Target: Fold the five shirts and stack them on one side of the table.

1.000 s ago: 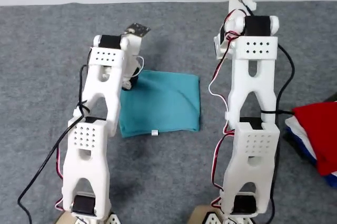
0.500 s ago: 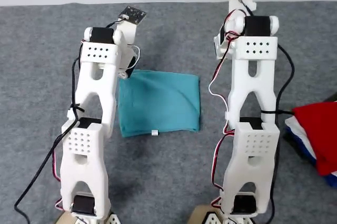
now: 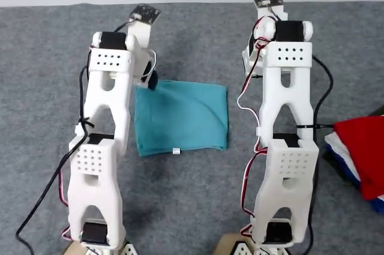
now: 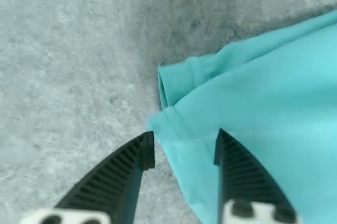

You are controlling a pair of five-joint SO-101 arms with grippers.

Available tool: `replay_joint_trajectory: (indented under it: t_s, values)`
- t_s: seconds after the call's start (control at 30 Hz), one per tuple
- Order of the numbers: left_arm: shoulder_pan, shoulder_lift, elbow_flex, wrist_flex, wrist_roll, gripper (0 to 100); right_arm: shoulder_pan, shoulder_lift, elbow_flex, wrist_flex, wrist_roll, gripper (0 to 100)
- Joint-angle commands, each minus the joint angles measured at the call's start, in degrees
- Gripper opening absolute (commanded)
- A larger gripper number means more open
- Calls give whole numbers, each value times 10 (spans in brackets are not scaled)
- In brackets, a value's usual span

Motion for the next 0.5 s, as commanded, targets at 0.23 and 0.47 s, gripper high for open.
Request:
replay_joint_trajectory:
  t_s: [0.23, 0.47]
  values:
    - [8, 85, -26, -4, 2, 169, 0, -44, -4, 24, 2, 9]
    - [22, 82, -73, 14, 1, 5, 0, -42, -3, 23, 1, 9]
